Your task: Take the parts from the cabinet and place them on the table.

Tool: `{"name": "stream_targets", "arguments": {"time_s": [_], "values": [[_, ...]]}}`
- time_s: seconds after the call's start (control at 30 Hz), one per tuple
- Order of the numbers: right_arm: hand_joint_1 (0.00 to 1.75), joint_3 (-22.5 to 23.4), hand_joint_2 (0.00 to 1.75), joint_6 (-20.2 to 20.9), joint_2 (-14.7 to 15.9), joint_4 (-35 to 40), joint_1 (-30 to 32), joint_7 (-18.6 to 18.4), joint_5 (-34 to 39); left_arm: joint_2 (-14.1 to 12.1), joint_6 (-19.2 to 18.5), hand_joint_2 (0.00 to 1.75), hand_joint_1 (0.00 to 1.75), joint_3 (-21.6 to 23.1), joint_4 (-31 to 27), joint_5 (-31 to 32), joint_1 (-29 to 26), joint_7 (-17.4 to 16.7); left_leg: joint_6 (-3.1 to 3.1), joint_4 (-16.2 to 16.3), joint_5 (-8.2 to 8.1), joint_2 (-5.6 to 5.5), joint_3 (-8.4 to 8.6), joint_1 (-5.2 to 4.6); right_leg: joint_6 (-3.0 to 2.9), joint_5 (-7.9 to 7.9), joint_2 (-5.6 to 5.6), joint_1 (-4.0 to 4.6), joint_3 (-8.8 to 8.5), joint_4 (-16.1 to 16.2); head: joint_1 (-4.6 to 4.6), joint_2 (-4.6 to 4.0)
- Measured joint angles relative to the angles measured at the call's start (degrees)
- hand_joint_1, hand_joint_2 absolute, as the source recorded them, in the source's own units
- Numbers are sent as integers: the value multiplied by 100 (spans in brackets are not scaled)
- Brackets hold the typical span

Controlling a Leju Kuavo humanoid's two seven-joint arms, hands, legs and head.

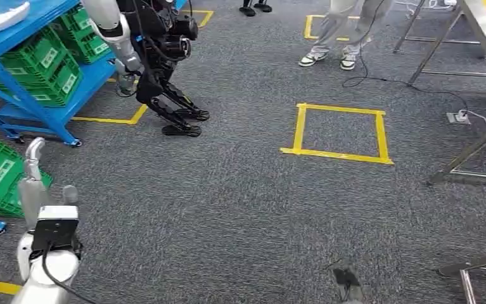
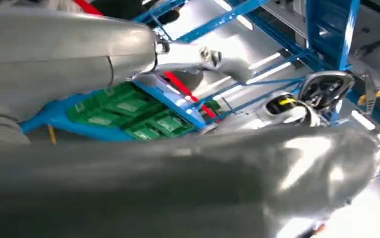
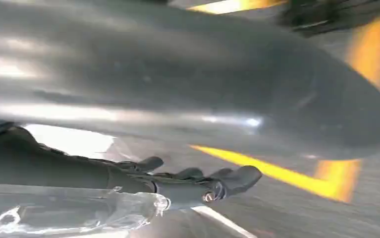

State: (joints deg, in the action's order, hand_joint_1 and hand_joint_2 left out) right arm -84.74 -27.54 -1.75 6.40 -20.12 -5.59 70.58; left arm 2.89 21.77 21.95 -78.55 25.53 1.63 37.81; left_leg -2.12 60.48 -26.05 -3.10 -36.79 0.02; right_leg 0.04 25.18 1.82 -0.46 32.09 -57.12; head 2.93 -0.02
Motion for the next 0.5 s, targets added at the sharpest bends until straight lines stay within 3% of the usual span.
{"name": "stream_targets", "arguments": {"time_s": [0.03, 0.07, 0.1, 0.13, 0.17, 0.2, 0.23, 0.27, 0.3, 0.33, 0.37, 0.43, 0.47, 0.5], "values": [[0, 4, 0, -2, 4, 0, -52, 32, 43, 8, -22, 0, 0, 32, 130, -35, 103, 11, -27, 482, -243, 148, -226, 6, -1, 0, -91, 12, 8, -1, 0, 0], [0, 7, 0, -4, 15, 0, -70, 54, 63, 15, -24, 0, 0, 52, 201, -37, 169, 15, -46, 950, -439, 210, -444, 12, -1, 0, -186, 16, 9, -1, 4, 0], [0, 7, 0, -7, 33, 0, -65, 79, 76, 22, -35, 0, 0, 70, 288, -59, 207, 17, -63, 1314, -554, 232, -620, 14, -1, 1, -292, 18, 13, -2, -2, 0], [0, 7, 0, -9, 42, 0, -65, 83, 83, 30, -46, 0, 0, 81, 347, -63, 226, 17, -76, 1376, -514, 237, -659, 20, 3, 4, -387, 16, 17, -3, 4, 0], [0, 7, 0, -9, 42, 0, -70, 92, 85, 33, -55, 0, 0, 85, 397, -70, 243, 17, -83, 1196, -349, 247, -562, 29, 9, 8, -470, 15, 17, -4, 2, 0], [0, 7, 0, -11, 41, 2, -88, 114, 83, 33, -55, 0, 0, 85, 437, -79, 264, 17, -84, 738, -75, 299, -316, 34, 20, 18, -556, 13, 9, -5, 2, 0], [0, 7, 0, -11, 42, 7, -103, 131, 83, 37, -55, 0, 0, 87, 454, -83, 294, 17, -80, 214, 179, 421, -28, 33, 39, 33, -625, 13, -10, -6, 4, 0], [0, 7, 0, -13, 41, 9, -114, 135, 81, 39, -55, 0, 0, 87, 469, -83, 327, 20, -69, -206, 343, 661, 215, 30, 64, 49, -687, 15, -33, -7, 4, 0], [0, 7, 0, -15, 52, 9, -121, 142, 83, 52, -55, 0, 0, 96, 498, -83, 361, 22, -81, -424, 263, 872, 317, -42, 107, 82, -745, 90, -26, -36, 11, 0], [0, 7, 0, -17, 59, 9, -123, 144, 81, 79, -57, 0, 0, 114, 513, -83, 398, 30, 52, -441, 250, 798, 291, -26, 129, 87, -800, 99, -11, -43, 13, 0], [0, 7, 0, -22, 68, 11, -131, 144, 83, 87, -59, 0, 0, 124, 542, -85, 399, 30, 76, -437, 248, 727, 256, -33, 144, 90, -884, 108, -29, -35, -44, 0], [0, 7, 0, -22, 68, 15, -150, 146, 92, 79, -66, 0, 0, 125, 583, -87, 398, 30, 150, -442, 257, 552, 242, -30, 202, 139, -1051, 91, -59, -39, -37, 0], [0, 7, 0, -20, 68, 17, -171, 146, 98, 89, -74, 0, 0, 127, 583, -96, 398, 30, 172, -445, 263, 483, 248, -1, 248, 220, -872, 60, -34, -113, -46, 0], [0, 7, 0, -22, 72, 17, -184, 151, 111, 89, -85, 0, 0, 127, 592, -103, 424, 30, 204, -444, 262, 420, 252, 5, 264, 389, -557, 47, 79, -387, -66, 0]]}}
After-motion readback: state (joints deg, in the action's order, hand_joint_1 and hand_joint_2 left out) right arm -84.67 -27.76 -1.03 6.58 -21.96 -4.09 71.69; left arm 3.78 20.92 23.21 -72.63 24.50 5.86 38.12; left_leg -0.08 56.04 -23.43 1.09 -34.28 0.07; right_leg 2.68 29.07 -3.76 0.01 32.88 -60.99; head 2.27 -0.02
